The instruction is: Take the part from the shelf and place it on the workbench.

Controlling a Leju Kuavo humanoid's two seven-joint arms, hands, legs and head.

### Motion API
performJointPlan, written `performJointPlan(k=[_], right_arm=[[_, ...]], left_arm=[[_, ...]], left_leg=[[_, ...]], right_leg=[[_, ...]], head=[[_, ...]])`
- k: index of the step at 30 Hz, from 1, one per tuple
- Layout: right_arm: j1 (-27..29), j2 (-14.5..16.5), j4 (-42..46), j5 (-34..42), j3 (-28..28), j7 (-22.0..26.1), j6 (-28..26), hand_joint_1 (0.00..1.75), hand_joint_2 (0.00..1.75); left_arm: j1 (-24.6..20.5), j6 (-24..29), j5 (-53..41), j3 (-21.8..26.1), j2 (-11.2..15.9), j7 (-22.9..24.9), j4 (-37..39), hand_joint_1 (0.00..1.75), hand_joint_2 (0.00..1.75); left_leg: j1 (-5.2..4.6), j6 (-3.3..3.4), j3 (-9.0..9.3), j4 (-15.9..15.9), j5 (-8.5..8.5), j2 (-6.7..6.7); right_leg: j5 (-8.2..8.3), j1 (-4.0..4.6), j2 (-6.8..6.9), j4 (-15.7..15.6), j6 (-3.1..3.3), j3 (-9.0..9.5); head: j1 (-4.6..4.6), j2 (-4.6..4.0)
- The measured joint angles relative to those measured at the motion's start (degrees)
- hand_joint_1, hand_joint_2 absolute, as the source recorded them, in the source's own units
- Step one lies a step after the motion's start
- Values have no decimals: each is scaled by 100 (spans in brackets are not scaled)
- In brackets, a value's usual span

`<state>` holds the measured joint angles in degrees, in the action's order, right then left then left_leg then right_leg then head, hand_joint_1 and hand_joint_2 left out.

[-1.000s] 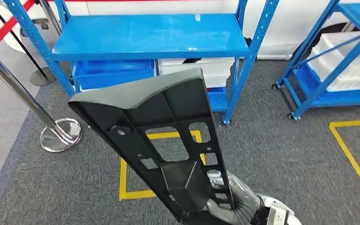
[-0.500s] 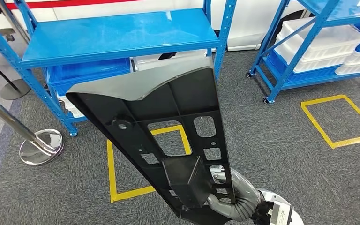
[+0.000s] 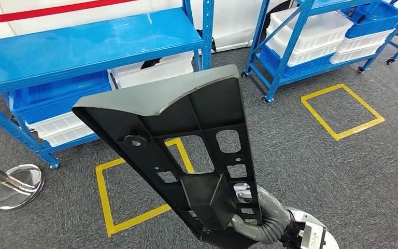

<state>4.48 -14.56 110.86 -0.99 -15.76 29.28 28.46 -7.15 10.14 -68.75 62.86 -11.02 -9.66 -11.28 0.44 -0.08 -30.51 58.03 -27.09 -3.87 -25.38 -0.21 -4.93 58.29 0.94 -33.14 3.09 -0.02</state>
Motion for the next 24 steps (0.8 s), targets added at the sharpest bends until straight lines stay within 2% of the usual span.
performJointPlan(k=[2,3,4,6,8,9,10,11,12,14,15,16,17,18,20,22,23,24], right_arm=[[7,3,1,1,9,-4,12,175,175],[17,5,2,1,19,-4,18,175,175],[21,8,4,2,33,-4,22,175,175],[24,12,3,6,66,-3,31,175,175],[37,16,-6,13,90,-3,39,175,175],[52,17,-10,15,97,-4,44,175,175],[66,17,-12,16,103,-5,51,175,175],[76,17,-13,16,110,-6,58,175,175],[81,17,-11,16,117,-7,65,175,175],[80,18,-10,16,132,-10,73,175,175],[82,18,-9,16,138,-11,75,175,175],[86,18,-8,15,144,-13,78,175,175],[96,17,-7,15,149,-15,79,175,175],[107,17,-3,14,154,-17,80,175,175],[107,16,4,14,161,-22,93,175,175],[90,9,-1,18,162,-32,128,175,175],[86,6,-13,25,162,-32,157,175,175],[83,4,-32,40,162,-21,190,175,175]], left_arm=[[2,4,2,2,-2,-4,0,0,175],[0,4,-3,2,-7,-3,-1,0,175],[-3,4,-8,2,-14,1,-1,0,175],[5,2,-19,2,-26,21,-2,0,175],[41,1,-31,2,-26,61,-2,0,175],[60,1,-44,2,-25,81,-2,0,175],[72,2,-59,2,-23,100,-2,0,175],[77,2,-73,2,-23,116,-2,0,175],[79,2,-87,2,-23,128,-2,0,175],[79,6,-99,2,-20,144,-2,0,175],[79,10,-103,2,-17,149,-2,0,175],[78,14,-105,2,-14,154,-2,0,175],[73,17,-114,1,-12,157,-2,0,175],[66,19,-124,-1,-10,158,-2,0,175],[53,24,-149,-5,-4,149,-2,0,175],[47,49,-178,-8,6,124,-2,0,175],[36,74,-201,-11,13,109,-2,0,175],[19,110,-239,-16,20,96,-2,0,175]], left_leg=[[-4,27,15,-56,2,60],[4,56,22,-90,28,119],[18,88,29,-125,55,183],[31,129,34,-170,88,319],[28,133,20,-165,86,459],[27,127,15,-161,81,532],[29,116,13,-155,74,602],[31,101,17,-147,63,666],[33,78,27,-138,47,722],[13,15,47,-120,10,818],[1,-24,58,-115,-5,859],[-11,-62,68,-115,-16,904],[-8,-100,83,-117,-25,952],[5,-142,92,-104,-46,946],[29,-199,6,146,-240,755],[27,-209,-312,861,-635,502],[20,-203,-500,1263,-800,452],[13,-192,-634,1538,-867,431]], right_leg=[[37,-18,-107,-5,-80,-55],[31,-18,-66,10,-110,-74],[-28,-14,39,93,-136,-119],[-323,-25,335,583,-175,-351],[-637,-70,450,1304,-223,-701],[-672,-97,468,1506,-246,-799],[-601,-122,488,1499,-265,-791],[-438,-144,526,1257,-279,-660],[-246,-158,608,858,-288,-443],[-41,-129,804,193,-261,-91],[-29,-108,851,49,-232,-25],[-53,-81,837,29,-194,-30],[-46,-74,768,26,-154,-45],[-40,-79,712,19,-116,-49],[-15,-92,604,-3,-35,-47],[1,-85,500,-7,25,-56],[4,-69,441,-4,43,-65],[7,-52,374,2,51,-70]], head=[[0,0],[-1,0],[-1,0],[-1,0],[-1,0],[-1,0],[-1,0],[-1,0],[-1,0],[-1,0],[-1,0],[-1,0],[-1,0],[-1,0],[-1,0],[-1,0],[-1,0],[-1,0]])
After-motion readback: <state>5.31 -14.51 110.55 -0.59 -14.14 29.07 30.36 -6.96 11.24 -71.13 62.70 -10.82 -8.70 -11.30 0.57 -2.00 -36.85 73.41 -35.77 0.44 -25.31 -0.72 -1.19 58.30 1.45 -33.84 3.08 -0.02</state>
